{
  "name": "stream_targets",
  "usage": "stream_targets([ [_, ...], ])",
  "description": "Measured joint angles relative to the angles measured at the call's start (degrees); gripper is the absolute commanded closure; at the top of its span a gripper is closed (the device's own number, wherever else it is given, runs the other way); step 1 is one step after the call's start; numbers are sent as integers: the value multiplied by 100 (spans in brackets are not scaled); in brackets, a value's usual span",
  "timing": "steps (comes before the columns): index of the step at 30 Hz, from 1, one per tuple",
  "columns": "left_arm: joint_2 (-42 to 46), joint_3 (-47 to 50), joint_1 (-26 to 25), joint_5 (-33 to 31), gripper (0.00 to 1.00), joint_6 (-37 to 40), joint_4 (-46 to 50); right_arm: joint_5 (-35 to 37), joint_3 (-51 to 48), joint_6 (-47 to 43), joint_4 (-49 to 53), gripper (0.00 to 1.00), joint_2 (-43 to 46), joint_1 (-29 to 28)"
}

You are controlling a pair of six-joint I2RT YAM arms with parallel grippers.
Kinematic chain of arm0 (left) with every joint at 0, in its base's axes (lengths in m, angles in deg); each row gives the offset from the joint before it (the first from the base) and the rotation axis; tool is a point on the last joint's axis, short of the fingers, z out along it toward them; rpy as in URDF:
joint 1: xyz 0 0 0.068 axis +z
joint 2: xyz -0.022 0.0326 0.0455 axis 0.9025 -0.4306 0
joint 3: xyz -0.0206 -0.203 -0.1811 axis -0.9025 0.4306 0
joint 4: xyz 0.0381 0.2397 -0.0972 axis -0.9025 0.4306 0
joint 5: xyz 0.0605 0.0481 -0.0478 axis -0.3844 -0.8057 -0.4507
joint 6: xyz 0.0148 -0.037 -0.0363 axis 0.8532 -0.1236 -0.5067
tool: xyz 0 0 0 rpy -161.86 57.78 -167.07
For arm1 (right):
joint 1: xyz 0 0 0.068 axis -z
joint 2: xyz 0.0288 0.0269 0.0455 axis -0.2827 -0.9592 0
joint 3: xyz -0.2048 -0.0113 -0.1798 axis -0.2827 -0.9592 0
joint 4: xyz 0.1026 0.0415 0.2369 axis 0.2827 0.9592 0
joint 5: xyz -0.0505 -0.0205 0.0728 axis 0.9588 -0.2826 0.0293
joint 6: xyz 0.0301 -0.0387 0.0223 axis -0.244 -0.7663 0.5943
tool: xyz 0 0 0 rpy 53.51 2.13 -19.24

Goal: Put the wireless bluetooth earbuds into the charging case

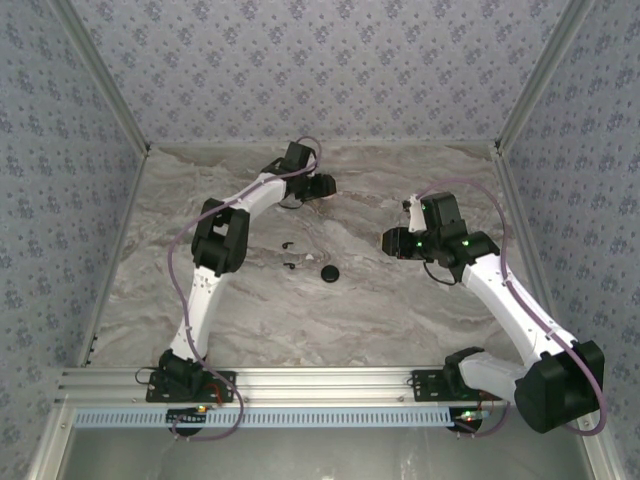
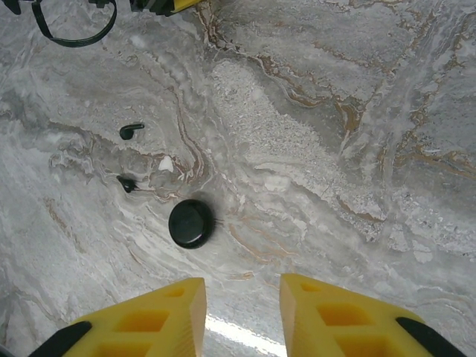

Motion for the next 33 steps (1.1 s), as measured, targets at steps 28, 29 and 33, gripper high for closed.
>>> stream_targets([
  [28, 4135, 4310, -898, -1016, 56, 225, 831, -494, 601, -293, -367, 67, -2361, -756],
  [29, 4183, 4402, -968, -1014, 57, 184, 835, -516, 697, -348, -361, 67, -2494, -756],
  [33, 4433, 4708, -1318, -990, 60, 55, 824, -614, 1071, -494, -323, 68, -2990, -756],
])
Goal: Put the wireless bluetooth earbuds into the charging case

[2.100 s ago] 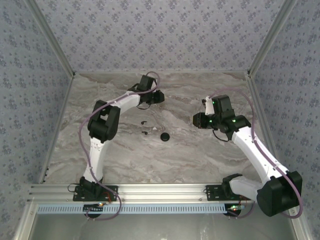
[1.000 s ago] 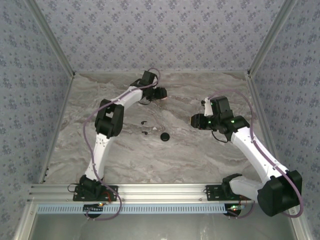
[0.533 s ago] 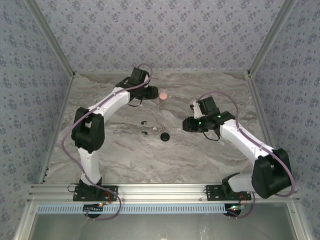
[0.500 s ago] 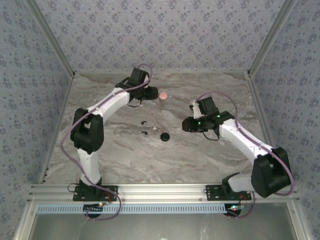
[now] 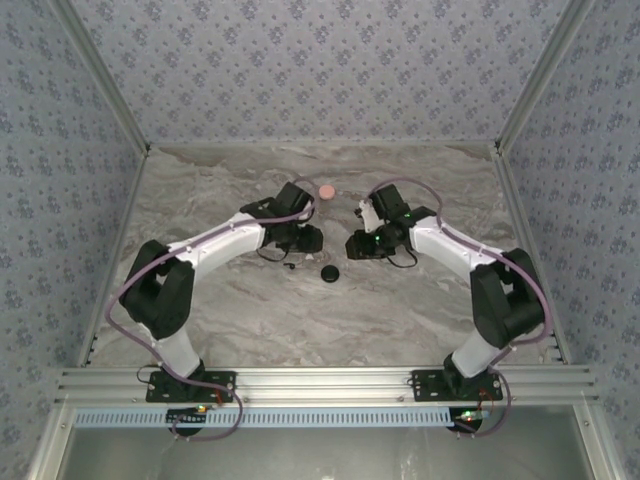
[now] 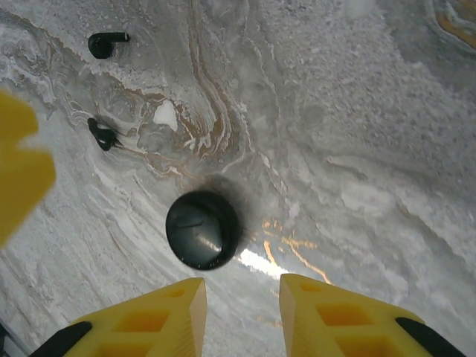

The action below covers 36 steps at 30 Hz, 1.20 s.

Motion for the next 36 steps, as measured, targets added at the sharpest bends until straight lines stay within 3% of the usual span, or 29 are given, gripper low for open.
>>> stream_targets([
  [9, 289, 1001, -192, 575, 78, -339, -321, -125, 623, -162, 101, 80, -942, -107],
  [22, -68, 1362, -299, 907, 84, -767, -951, -11, 1261, -225, 431, 85, -1781, -251],
  [36, -433, 1355, -328, 879, 87, -973, -1086, 22, 1357, -378, 739, 85, -1967, -356],
])
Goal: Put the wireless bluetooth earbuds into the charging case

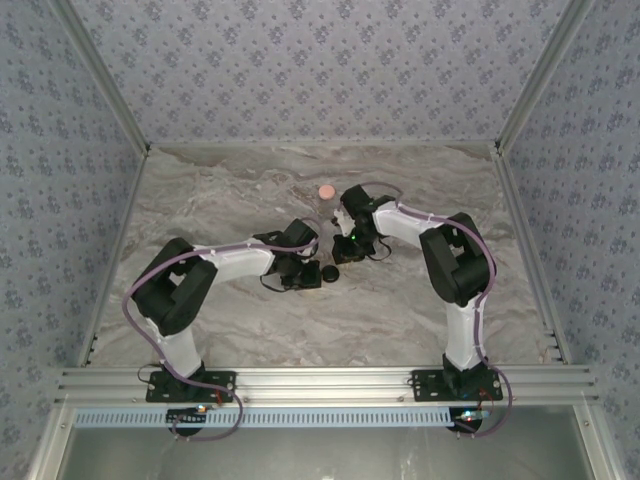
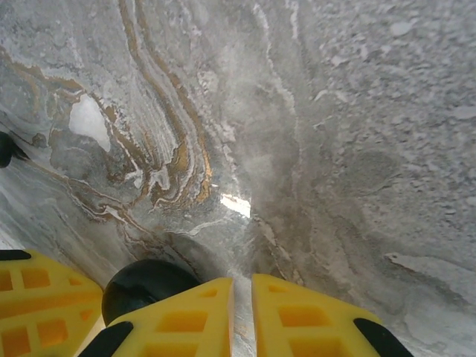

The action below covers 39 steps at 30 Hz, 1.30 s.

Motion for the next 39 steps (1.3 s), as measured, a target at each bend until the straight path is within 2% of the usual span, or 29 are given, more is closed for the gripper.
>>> stream_targets([
  [22, -72, -155, -70, -321, 89, -332, 168, 17, -385, -61, 81, 81, 205, -120],
  [27, -48, -164, -94, -511, 87, -374, 184, 262, -413, -37, 109, 80, 313, -122],
  [32, 225, -116, -63, -1106, 79, -372, 275, 352, -544, 63, 103, 74, 634, -50],
  [34, 476, -31, -31, -1259, 73, -363, 295, 205, -584, 116, 44, 70, 796, 11],
  [39, 1034, 365, 46, -1110, 57, -407, -122, -282, -586, 166, -203, 65, 916, 70],
])
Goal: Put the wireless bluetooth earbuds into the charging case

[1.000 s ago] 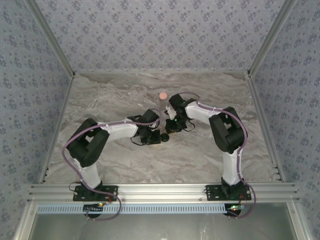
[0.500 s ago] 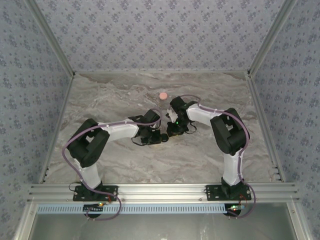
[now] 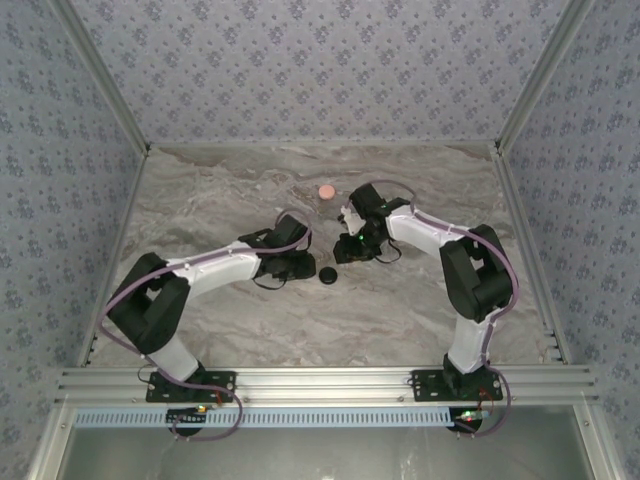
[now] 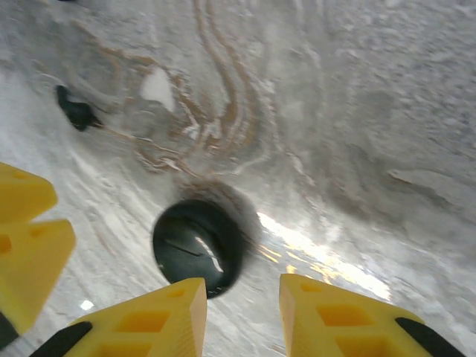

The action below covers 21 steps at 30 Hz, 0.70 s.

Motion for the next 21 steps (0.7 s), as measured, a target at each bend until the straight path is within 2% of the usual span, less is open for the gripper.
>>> stream_targets([
  [4, 149, 603, 186, 498, 53, -221, -802, -404, 0, 48, -151, 64, -13, 9],
  [9, 149, 1309, 352, 999, 52, -610, -1587, -710, 0, 109, -254, 68, -175, 42],
  [12, 129, 1414, 372, 1228, 52, -785, -2017, -791, -4, 151, -260, 73, -258, 70],
  [21, -201, 1414, 369, 1644, 54, -1005, -2723, -918, -181, 190, -313, 74, -313, 76],
])
